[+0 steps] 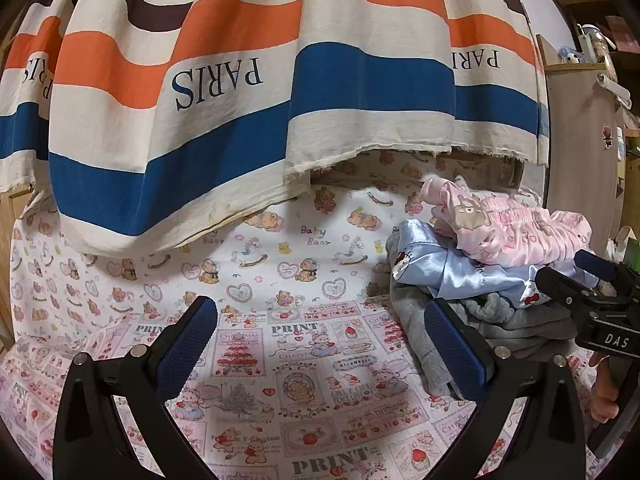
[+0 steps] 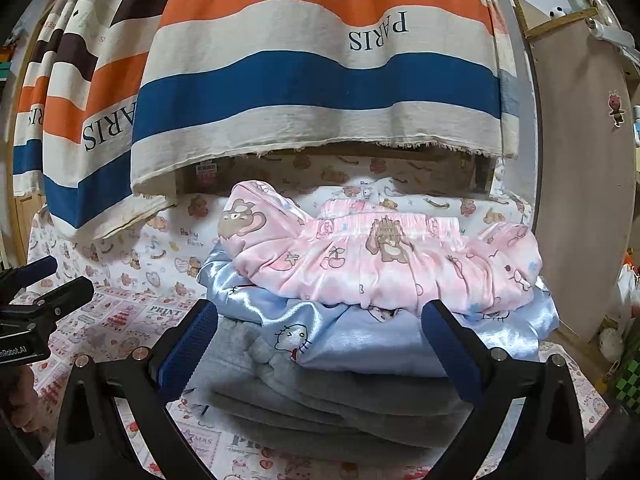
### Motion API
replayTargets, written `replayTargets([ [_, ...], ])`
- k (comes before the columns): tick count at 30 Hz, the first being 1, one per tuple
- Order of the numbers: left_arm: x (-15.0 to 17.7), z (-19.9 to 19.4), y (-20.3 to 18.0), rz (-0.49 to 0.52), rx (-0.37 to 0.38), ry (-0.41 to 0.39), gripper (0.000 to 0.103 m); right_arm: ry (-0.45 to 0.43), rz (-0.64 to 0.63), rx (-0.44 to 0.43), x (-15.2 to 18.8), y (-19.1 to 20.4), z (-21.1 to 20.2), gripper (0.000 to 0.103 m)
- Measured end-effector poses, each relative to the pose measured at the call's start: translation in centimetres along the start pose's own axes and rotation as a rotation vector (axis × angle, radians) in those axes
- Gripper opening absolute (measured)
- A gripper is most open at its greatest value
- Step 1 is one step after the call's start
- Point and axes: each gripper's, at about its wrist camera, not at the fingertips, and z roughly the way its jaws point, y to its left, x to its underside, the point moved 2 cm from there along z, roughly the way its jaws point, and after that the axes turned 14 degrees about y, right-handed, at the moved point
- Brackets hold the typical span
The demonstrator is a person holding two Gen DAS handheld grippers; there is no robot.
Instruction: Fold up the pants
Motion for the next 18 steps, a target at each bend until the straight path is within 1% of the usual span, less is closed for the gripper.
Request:
replayTargets([
  [18,0.14,-0.13,-0.02,-0.001,-0.008,0.001,0.103,0.005,-0.008,-0.007,0.0,0.14,-0.04,0.102],
])
